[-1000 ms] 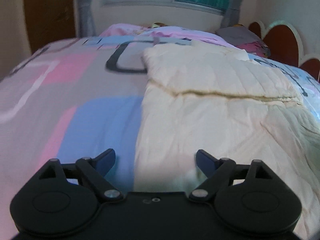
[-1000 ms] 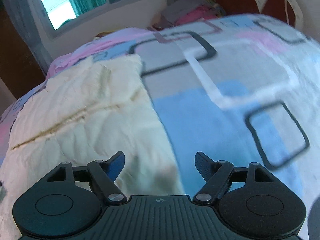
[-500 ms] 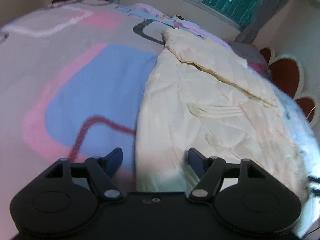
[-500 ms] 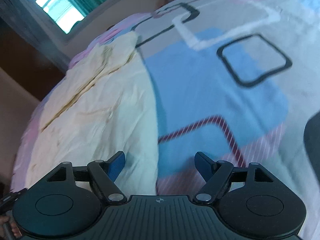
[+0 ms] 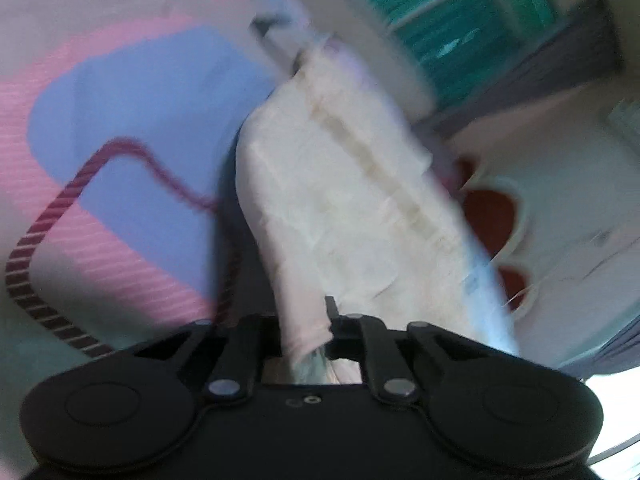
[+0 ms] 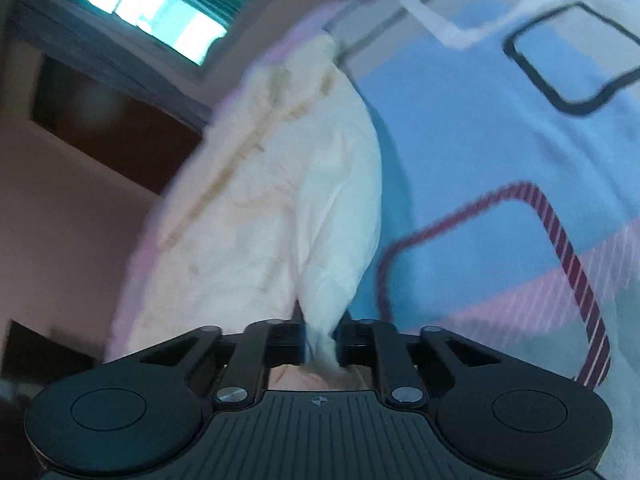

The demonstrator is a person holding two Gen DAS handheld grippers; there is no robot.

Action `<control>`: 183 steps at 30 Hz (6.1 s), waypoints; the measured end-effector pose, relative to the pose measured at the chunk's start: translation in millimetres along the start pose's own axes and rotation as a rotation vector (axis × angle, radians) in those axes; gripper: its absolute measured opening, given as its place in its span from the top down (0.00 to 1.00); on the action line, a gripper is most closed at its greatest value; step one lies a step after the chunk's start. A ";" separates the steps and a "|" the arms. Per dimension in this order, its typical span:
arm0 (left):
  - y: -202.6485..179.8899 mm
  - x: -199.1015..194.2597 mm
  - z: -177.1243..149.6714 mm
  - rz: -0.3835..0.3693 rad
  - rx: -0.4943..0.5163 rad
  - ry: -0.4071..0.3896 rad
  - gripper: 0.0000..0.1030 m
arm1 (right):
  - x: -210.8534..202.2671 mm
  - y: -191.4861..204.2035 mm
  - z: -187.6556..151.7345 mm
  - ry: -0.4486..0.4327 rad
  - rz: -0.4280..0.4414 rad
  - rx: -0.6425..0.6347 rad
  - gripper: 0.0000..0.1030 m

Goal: Fold large clothes

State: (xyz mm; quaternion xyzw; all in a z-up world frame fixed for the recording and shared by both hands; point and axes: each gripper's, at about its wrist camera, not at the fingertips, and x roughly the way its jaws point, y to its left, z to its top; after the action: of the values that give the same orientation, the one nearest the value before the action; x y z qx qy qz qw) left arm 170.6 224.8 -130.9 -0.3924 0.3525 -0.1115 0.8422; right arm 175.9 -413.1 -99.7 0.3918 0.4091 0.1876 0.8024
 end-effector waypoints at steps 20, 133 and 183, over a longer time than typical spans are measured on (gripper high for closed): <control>-70.2 2.2 57.5 -0.100 0.073 -0.237 0.94 | -6.9 78.0 73.9 -0.173 0.092 -0.137 0.92; -53.8 180.4 127.1 0.200 -0.037 -0.252 0.22 | 194.6 12.2 178.4 -0.236 -0.099 0.294 0.15; -124.8 118.2 73.1 0.257 0.143 -0.235 0.80 | 108.4 61.6 129.6 -0.265 -0.285 0.048 0.74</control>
State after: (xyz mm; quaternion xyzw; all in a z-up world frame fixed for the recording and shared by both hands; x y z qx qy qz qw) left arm 317.5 129.2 -66.0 -0.2937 0.2901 0.0186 0.9106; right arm 345.7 -369.0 -60.3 0.3703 0.3555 0.0090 0.8582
